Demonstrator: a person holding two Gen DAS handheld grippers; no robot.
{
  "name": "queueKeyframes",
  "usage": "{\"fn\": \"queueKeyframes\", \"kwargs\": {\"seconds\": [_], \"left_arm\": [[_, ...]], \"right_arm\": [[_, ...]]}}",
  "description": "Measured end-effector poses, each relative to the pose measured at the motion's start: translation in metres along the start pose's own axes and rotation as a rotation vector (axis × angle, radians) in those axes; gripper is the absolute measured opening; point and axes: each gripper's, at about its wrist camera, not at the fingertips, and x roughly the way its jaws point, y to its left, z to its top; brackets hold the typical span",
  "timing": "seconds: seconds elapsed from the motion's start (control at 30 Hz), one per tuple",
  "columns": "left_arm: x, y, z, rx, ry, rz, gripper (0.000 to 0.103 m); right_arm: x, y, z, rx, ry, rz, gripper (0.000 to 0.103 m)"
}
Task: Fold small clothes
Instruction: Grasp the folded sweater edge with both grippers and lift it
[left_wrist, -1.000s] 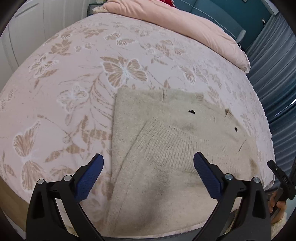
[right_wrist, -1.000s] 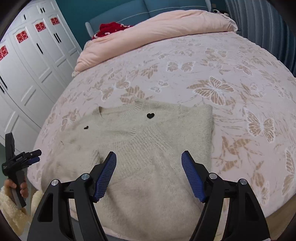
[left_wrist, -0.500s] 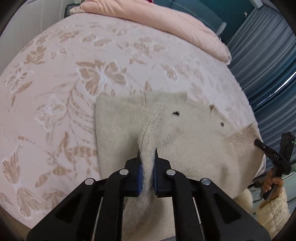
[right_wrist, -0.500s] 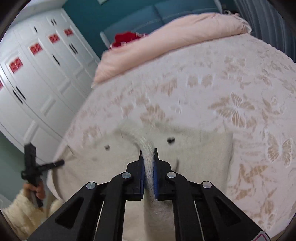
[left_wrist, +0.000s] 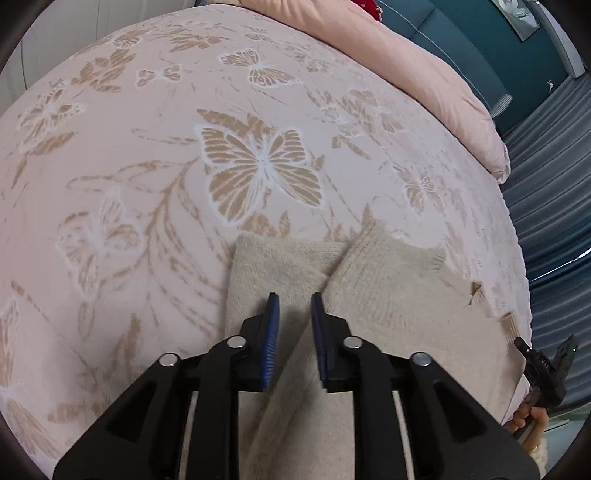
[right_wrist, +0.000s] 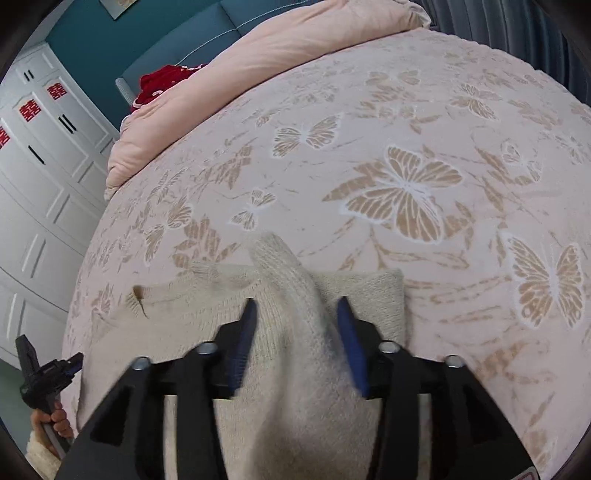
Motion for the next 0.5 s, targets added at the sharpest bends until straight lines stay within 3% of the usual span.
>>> {"fn": "queueKeyframes", "kwargs": {"seconds": [0.03, 0.07, 0.1, 0.2, 0.23, 0.27, 0.33, 0.37, 0.4, 0.5], "left_arm": [[-0.006, -0.001, -0.002, 0.006, -0.021, -0.003, 0.043], [-0.009, -0.004, -0.002, 0.013, -0.037, 0.003, 0.064], [-0.01, -0.008, 0.0, 0.019, -0.042, 0.003, 0.073], [0.009, -0.022, 0.012, 0.04, 0.014, -0.021, 0.078], [0.018, -0.027, 0.014, 0.048, 0.026, -0.022, 0.078], [0.026, -0.033, 0.014, 0.067, 0.043, -0.03, 0.077], [0.047, -0.044, 0.015, 0.12, 0.105, -0.037, 0.049], [0.054, -0.049, 0.015, 0.14, 0.139, -0.023, 0.018], [0.053, -0.051, 0.015, 0.14, 0.132, -0.029, 0.011], [0.011, -0.059, 0.023, 0.143, 0.007, -0.093, 0.01]], "right_arm": [[0.004, 0.001, 0.001, -0.02, -0.004, -0.021, 0.062], [0.01, 0.001, 0.003, -0.035, 0.01, -0.039, 0.062], [0.018, 0.0, 0.004, -0.035, 0.033, -0.058, 0.062], [0.035, -0.009, 0.005, 0.024, 0.064, -0.048, 0.06], [0.036, -0.008, 0.005, 0.031, 0.055, -0.042, 0.049], [0.036, -0.006, 0.004, 0.036, 0.054, -0.041, 0.028], [0.036, -0.004, 0.005, 0.06, 0.067, -0.013, 0.008], [0.03, -0.002, 0.006, 0.073, 0.054, 0.015, 0.008], [0.02, 0.003, 0.009, 0.078, 0.029, 0.06, 0.008], [-0.025, 0.018, 0.021, 0.07, -0.098, 0.248, 0.008]]}}
